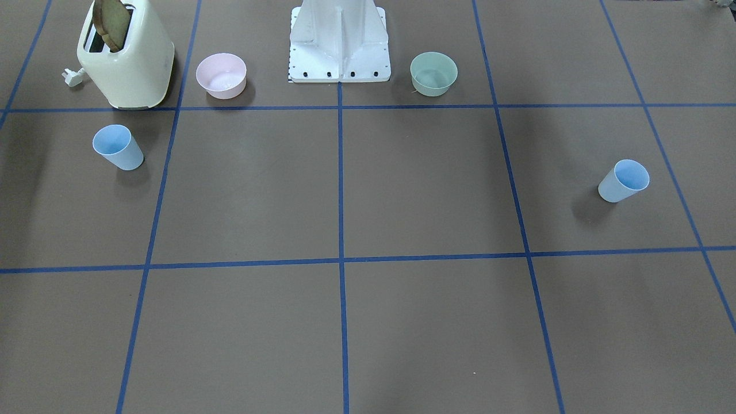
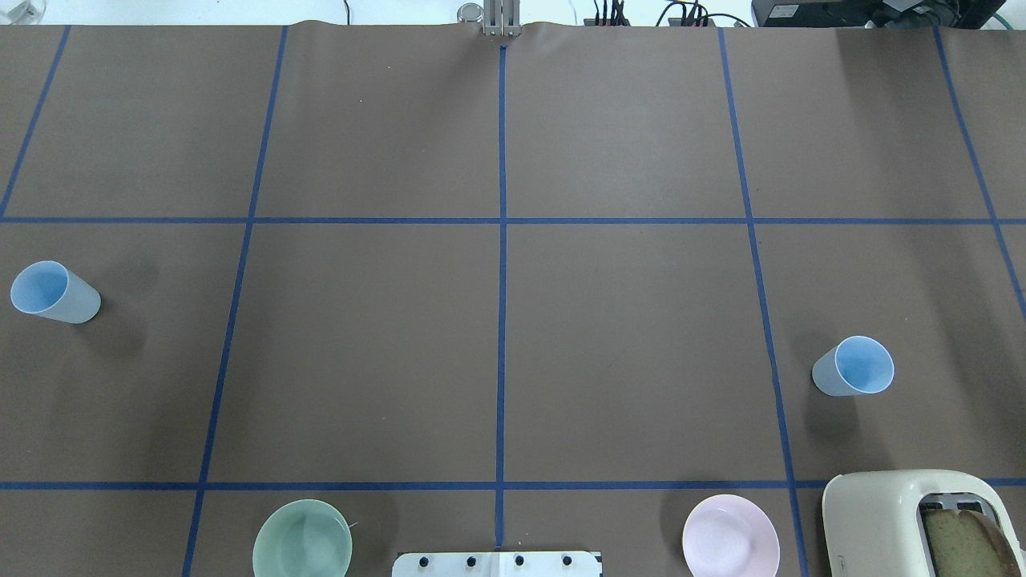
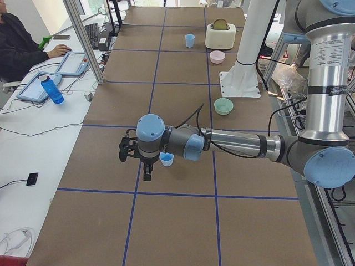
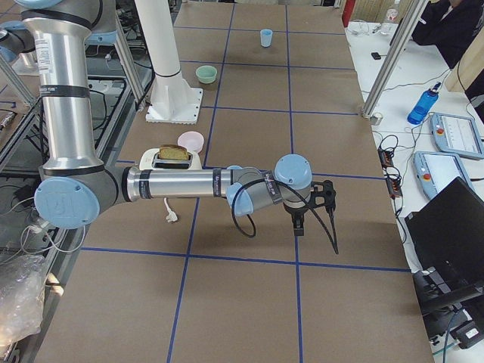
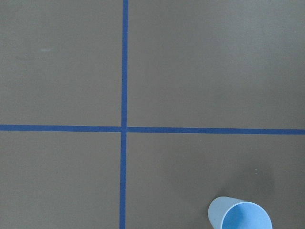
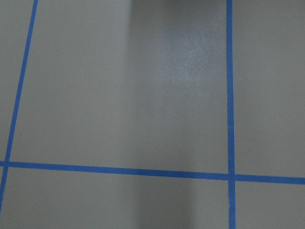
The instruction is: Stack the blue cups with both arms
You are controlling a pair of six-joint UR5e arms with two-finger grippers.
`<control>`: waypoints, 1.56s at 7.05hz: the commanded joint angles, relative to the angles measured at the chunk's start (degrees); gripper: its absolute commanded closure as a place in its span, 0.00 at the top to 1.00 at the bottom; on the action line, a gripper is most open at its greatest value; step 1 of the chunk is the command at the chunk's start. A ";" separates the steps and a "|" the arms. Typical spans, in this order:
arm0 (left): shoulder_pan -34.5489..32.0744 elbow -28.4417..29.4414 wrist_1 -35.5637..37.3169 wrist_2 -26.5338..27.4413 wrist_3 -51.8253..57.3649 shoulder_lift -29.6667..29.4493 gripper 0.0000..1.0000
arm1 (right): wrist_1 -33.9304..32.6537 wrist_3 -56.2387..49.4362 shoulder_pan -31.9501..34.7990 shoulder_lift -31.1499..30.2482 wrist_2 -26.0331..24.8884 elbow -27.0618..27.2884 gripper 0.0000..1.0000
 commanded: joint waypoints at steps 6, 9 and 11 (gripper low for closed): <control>4.77 -2.06 -1.80 0.55 -9.90 -1.09 0.98 | 0.01 8.38 -6.55 -7.87 0.00 10.61 1.00; 9.87 -1.36 -2.94 1.08 -13.59 -2.67 0.98 | 6.98 25.03 -15.25 -12.38 -2.96 18.30 1.00; 11.73 1.08 -7.66 3.36 -15.17 -2.67 0.98 | 12.73 27.11 -21.69 -15.97 -5.45 18.31 1.00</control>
